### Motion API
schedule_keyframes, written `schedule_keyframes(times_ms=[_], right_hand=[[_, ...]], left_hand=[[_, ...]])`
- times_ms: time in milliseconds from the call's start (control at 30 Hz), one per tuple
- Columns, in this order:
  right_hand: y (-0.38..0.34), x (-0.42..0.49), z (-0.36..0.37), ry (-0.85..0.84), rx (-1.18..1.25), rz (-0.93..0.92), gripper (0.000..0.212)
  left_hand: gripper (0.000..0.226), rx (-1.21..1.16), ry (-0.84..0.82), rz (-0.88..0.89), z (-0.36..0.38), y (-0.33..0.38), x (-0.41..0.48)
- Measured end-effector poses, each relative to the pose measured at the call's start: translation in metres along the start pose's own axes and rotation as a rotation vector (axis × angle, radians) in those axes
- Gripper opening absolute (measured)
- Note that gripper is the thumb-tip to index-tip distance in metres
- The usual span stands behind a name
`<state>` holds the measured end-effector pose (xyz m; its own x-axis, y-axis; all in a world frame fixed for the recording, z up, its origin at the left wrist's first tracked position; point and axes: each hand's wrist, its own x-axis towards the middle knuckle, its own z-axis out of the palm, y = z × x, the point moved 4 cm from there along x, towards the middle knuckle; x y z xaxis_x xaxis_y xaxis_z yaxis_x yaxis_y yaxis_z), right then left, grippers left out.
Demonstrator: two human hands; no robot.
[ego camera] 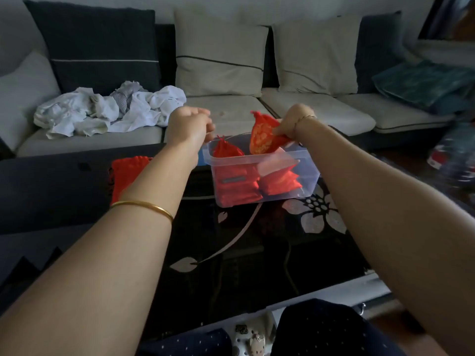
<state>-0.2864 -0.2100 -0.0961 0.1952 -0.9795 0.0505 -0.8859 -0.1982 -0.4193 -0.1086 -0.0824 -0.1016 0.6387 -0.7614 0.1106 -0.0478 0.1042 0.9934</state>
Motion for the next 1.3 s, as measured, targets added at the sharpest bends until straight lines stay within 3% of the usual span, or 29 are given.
schedule_keyframes(times_ms=[67, 133, 233, 333, 433, 533, 667, 800, 933, 1000, 1133, 1300], right_hand=[[0.004, 0.008, 0.022, -0.141, -0.221, -0.005, 0.027], [0.008, 0.011, 0.035, -0.150, -0.258, -0.024, 0.027], [0.002, -0.002, 0.020, 0.037, -0.169, 0.006, 0.007], [-0.030, -0.028, 0.004, 0.211, -0.052, -0.101, 0.014], [-0.076, -0.072, 0.023, 0.212, 0.159, -0.346, 0.022], [-0.111, -0.118, 0.069, -0.062, 0.329, -0.521, 0.023], [-0.118, -0.129, 0.135, -0.341, 0.292, -0.466, 0.025], [-0.110, -0.116, 0.172, -0.353, 0.287, -0.408, 0.022], [-0.102, -0.106, 0.188, -0.303, 0.259, -0.372, 0.024], [-0.099, -0.104, 0.191, -0.260, 0.230, -0.368, 0.025], [-0.095, -0.113, 0.195, -0.370, 0.336, -0.314, 0.023], [-0.098, -0.124, 0.193, -0.405, 0.161, -0.412, 0.024]], left_hand=[[0.021, 0.038, 0.077, 0.033, -0.008, -0.004, 0.004], [0.019, 0.083, 0.169, 0.062, -0.018, -0.009, 0.008], [0.027, 0.150, 0.307, 0.075, -0.040, -0.026, 0.012], [0.030, 0.308, 0.367, 0.042, -0.064, -0.051, 0.008], [0.034, 0.655, 0.295, 0.028, -0.086, -0.087, -0.005], [0.040, 0.991, 0.167, -0.041, -0.106, -0.121, -0.015], [0.052, 1.228, 0.007, -0.045, -0.119, -0.142, -0.015], [0.046, 1.385, -0.121, -0.008, -0.124, -0.147, -0.012], [0.032, 1.322, -0.114, 0.101, -0.130, -0.148, -0.016], [0.021, 1.179, -0.209, 0.168, -0.126, -0.143, -0.018], [0.018, 1.046, -0.403, 0.136, -0.114, -0.137, -0.032], [0.040, 1.163, -0.169, 0.073, -0.131, -0.140, -0.034]])
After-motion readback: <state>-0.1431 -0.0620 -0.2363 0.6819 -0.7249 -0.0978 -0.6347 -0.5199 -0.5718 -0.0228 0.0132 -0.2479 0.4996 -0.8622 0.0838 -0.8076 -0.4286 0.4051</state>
